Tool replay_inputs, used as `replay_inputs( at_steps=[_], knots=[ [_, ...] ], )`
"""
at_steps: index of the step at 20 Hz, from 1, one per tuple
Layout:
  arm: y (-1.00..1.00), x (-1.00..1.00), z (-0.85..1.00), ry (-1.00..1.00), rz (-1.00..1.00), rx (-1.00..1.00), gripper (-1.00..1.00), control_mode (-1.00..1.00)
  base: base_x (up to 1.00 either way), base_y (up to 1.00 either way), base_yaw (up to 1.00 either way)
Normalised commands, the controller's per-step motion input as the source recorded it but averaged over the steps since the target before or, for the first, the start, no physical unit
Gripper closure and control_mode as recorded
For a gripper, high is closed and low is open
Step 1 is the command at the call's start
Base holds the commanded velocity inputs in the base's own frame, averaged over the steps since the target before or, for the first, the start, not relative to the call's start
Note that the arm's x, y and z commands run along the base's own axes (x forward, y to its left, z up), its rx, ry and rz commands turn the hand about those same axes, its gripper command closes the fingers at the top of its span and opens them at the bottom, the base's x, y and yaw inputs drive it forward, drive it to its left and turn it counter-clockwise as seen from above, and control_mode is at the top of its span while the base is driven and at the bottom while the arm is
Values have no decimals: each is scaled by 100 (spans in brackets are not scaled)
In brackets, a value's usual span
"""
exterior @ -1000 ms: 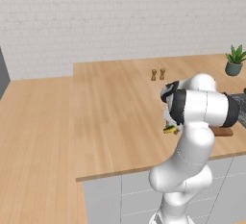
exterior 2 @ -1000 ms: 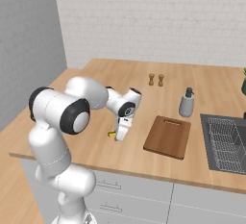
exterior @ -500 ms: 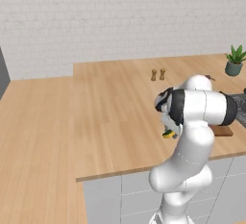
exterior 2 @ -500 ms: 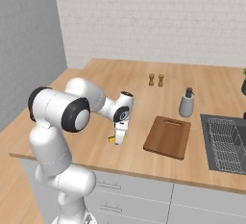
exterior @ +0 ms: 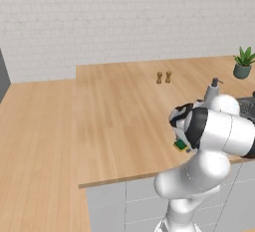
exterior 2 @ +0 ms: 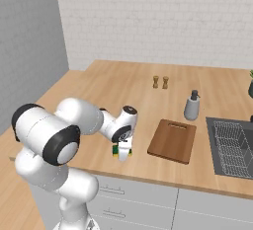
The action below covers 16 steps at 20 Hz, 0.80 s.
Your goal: Pick up the sponge from the counter and clean the cutting board by briefly scrubbing or pressing down on the cutting board. Once finished, release the sponge.
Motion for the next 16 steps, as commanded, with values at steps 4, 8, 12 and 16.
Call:
replay_inputs(
  at_steps=[4, 8, 12, 16],
  knots=[
    [0, -3, -4, 8, 4, 0, -100, -100, 0, 0, 0],
    [-19, -18, 12, 5, 10, 4, -100, -100, 0, 0, 0],
    [-14, -23, 39, -5, 12, 6, -100, -100, 0, 0, 0],
    [0, -19, 57, -19, 14, 0, -100, -100, 0, 0, 0]
  ],
)
